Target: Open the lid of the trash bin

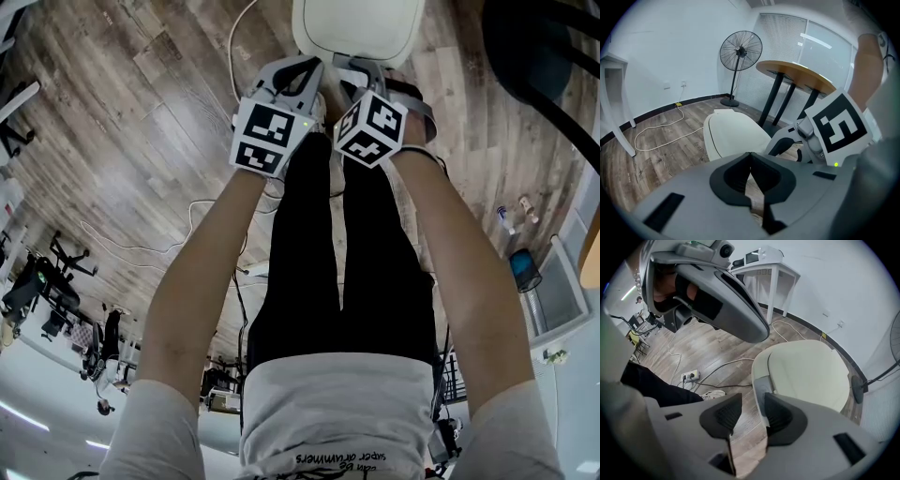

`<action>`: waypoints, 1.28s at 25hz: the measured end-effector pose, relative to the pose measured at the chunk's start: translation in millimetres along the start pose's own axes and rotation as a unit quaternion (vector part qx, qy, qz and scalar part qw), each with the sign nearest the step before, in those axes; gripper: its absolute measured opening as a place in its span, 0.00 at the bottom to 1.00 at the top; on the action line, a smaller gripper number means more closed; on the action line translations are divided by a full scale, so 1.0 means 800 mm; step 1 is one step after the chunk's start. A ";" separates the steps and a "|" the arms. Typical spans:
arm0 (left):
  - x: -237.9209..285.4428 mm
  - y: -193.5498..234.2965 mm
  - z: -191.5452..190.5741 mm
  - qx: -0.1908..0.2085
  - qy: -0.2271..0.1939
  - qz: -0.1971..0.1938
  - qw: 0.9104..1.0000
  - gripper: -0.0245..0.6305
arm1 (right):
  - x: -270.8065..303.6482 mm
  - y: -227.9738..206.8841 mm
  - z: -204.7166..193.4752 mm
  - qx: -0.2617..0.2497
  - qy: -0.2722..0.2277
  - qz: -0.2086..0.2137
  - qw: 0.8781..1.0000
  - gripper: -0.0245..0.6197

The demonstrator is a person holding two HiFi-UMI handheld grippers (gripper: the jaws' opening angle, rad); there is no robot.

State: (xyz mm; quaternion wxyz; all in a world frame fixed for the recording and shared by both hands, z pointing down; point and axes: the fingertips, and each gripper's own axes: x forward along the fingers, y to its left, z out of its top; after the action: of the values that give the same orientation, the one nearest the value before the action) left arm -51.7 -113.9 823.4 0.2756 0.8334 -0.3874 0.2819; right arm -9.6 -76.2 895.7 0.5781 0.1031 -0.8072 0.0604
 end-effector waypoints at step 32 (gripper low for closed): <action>-0.114 -0.021 0.180 0.013 -0.100 0.031 0.994 0.06 | -0.217 -0.110 0.065 0.205 -0.172 -0.072 0.961 0.11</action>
State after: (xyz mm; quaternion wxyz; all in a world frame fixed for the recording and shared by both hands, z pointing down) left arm -50.9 -157.7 657.6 0.2152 0.8484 -0.4353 0.2106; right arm 16.8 -156.1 712.9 0.4001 0.2863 -0.8549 0.1645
